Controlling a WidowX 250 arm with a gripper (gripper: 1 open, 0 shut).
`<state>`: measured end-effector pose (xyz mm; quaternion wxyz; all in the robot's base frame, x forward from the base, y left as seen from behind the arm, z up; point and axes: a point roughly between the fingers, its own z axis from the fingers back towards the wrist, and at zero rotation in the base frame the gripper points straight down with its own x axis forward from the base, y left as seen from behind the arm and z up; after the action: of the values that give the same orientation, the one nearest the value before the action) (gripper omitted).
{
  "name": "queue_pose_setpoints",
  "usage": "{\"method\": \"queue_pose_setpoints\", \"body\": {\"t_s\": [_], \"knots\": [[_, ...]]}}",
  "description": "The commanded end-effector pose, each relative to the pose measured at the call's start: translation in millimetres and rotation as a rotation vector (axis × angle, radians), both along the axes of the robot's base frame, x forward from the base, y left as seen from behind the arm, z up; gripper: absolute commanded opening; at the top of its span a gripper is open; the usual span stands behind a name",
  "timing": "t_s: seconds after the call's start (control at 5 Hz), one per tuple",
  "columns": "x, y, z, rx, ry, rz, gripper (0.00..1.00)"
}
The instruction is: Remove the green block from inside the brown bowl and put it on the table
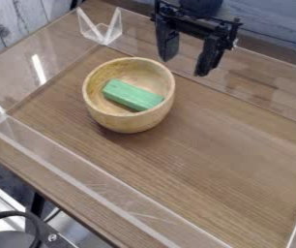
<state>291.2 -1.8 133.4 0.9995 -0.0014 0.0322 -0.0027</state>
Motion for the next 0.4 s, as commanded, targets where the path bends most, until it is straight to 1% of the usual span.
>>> {"method": "queue_pose_setpoints", "body": {"t_s": [0.0,0.2], "knots": [[1.1,-1,-5.6,0.012,-0.007,0.001,1.00],[-9.9,16,-11.4,0.012,-0.025,-0.044,1.00]]}}
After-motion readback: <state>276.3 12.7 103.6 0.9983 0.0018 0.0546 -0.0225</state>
